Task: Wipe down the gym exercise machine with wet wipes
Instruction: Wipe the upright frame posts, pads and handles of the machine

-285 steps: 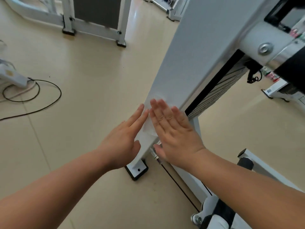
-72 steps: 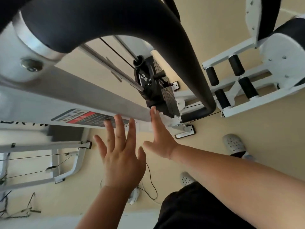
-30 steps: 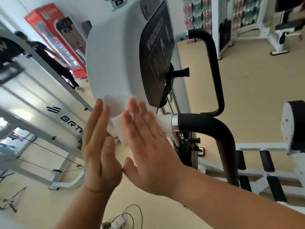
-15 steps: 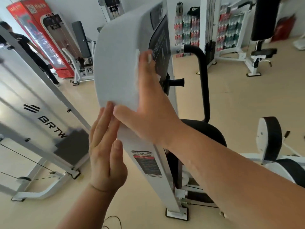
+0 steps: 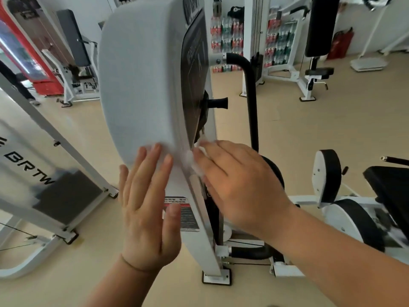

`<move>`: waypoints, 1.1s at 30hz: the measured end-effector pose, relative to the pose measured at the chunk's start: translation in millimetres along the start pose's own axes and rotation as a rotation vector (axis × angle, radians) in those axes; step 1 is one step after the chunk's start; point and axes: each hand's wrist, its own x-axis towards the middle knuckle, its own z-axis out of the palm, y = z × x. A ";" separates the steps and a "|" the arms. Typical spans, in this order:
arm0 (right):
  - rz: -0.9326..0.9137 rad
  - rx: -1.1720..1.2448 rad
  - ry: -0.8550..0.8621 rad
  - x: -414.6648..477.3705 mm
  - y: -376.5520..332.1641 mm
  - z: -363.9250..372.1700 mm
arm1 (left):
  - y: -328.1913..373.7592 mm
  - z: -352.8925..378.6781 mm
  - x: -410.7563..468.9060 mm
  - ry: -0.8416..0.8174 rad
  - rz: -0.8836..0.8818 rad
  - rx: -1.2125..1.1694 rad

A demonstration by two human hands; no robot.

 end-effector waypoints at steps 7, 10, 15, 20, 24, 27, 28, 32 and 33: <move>-0.059 0.268 0.185 -41.1 58.1 -2.1 | 34.0 32.8 -2.9 -0.167 0.119 0.090; -0.070 0.373 0.184 -36.2 67.1 1.1 | 43.5 43.0 -2.1 -0.215 0.055 0.172; -0.132 0.603 0.021 -20.3 75.1 7.1 | 66.7 47.6 1.1 -0.153 -0.159 0.134; -0.063 0.794 0.172 -41.5 97.3 8.0 | 82.5 54.3 0.2 -0.127 -0.306 0.088; -0.075 0.719 0.224 -69.7 101.8 15.2 | 91.1 61.4 -0.2 -0.080 -0.350 0.068; -0.080 0.730 0.221 -62.0 96.7 12.6 | 92.9 67.8 -0.9 -0.043 -0.360 0.057; -0.071 0.727 0.223 -55.6 94.3 9.4 | 92.6 68.7 -1.4 -0.035 -0.362 0.044; -0.003 0.674 0.212 -51.9 88.9 0.7 | 87.9 69.1 -3.6 -0.019 -0.348 -0.005; 0.014 0.643 0.197 -57.5 88.2 -0.7 | 87.2 68.7 -4.4 -0.015 -0.350 -0.021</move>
